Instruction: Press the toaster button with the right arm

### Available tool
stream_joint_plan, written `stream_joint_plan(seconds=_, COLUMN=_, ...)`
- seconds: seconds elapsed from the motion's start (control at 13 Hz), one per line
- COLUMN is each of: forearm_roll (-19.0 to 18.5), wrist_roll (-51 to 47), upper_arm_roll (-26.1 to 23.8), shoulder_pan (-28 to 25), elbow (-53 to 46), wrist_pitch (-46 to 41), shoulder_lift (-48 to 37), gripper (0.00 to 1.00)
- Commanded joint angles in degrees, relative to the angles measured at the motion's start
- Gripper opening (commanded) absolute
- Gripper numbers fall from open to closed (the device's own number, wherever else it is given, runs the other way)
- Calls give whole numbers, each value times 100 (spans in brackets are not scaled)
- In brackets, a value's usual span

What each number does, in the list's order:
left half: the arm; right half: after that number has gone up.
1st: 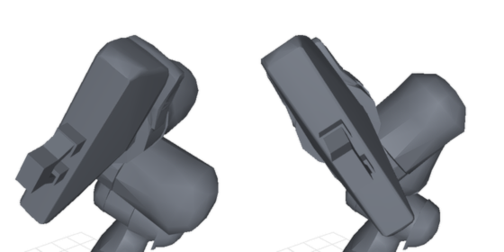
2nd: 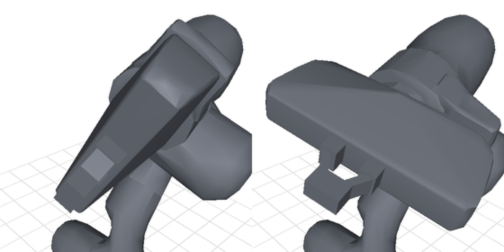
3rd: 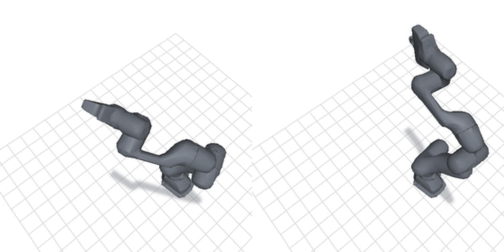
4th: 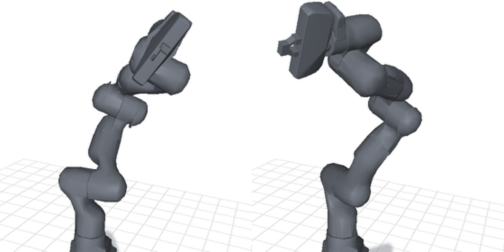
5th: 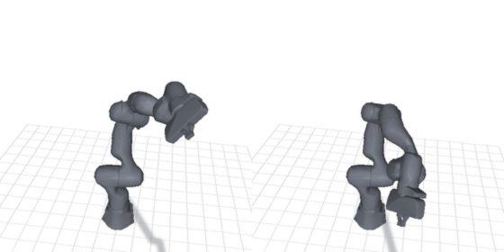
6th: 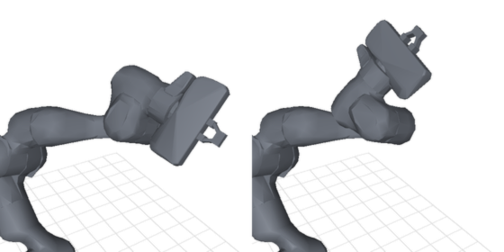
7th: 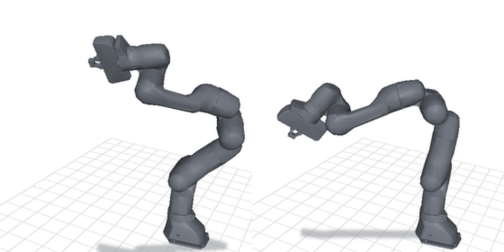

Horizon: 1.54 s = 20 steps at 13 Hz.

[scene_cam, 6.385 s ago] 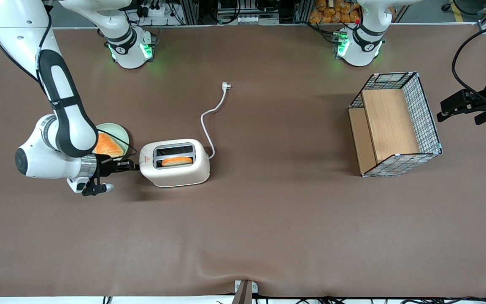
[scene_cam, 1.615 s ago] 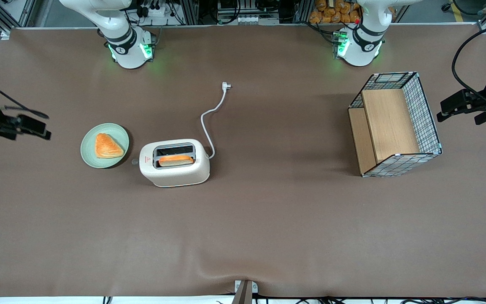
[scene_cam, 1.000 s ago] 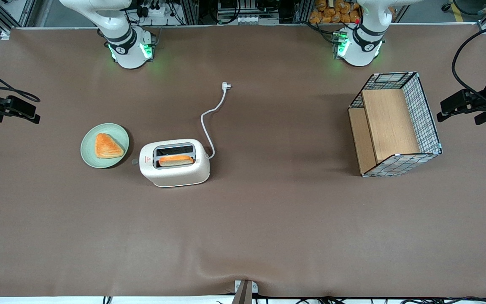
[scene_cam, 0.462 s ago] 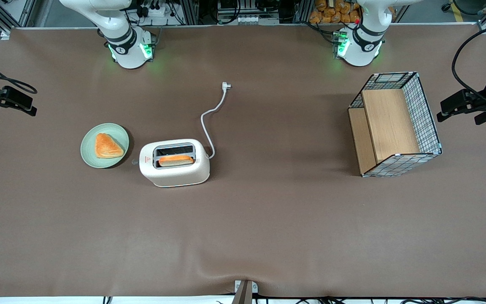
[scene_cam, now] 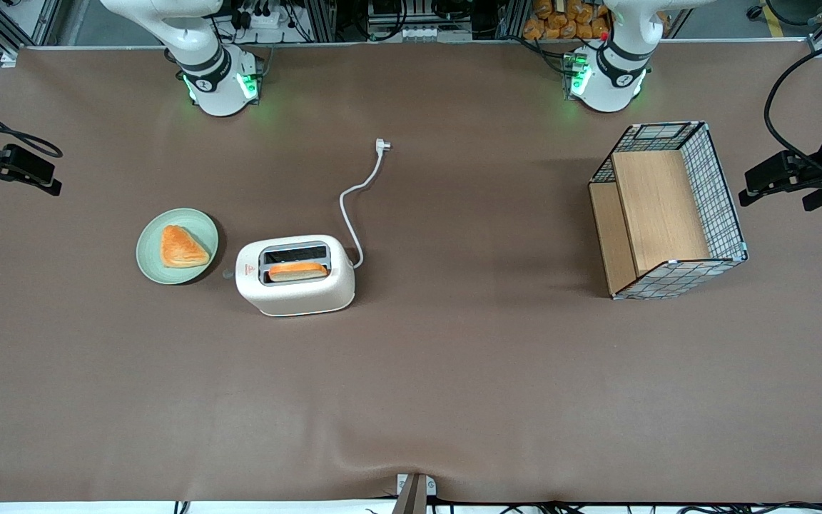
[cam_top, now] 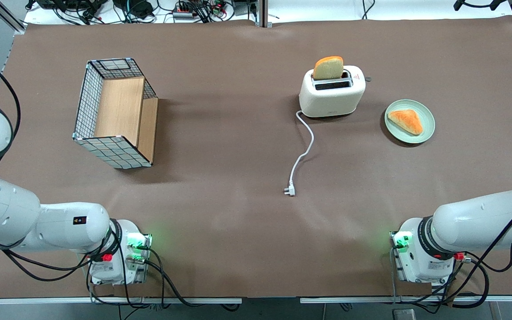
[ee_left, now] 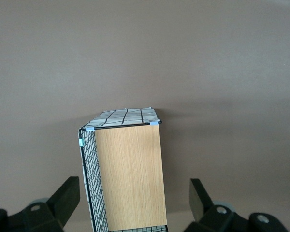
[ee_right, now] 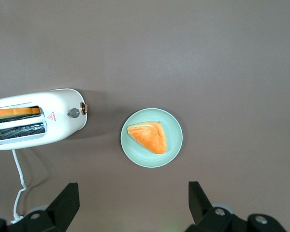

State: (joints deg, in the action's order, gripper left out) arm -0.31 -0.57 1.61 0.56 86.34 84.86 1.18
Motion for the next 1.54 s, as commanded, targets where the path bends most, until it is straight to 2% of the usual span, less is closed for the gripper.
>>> stream_joint_plan(seconds=0.0, forearm_roll=-74, wrist_roll=-40, upper_arm_roll=-47, shoulder_pan=15, elbow=41, wrist_pitch=40, shoulder_lift=-109, gripper=100)
stream_joint_plan(seconds=1.46, forearm_roll=-65, wrist_roll=294, upper_arm_roll=-47, shoulder_pan=6, elbow=-91, wrist_pitch=-22, shoulder_lift=-30, gripper=100)
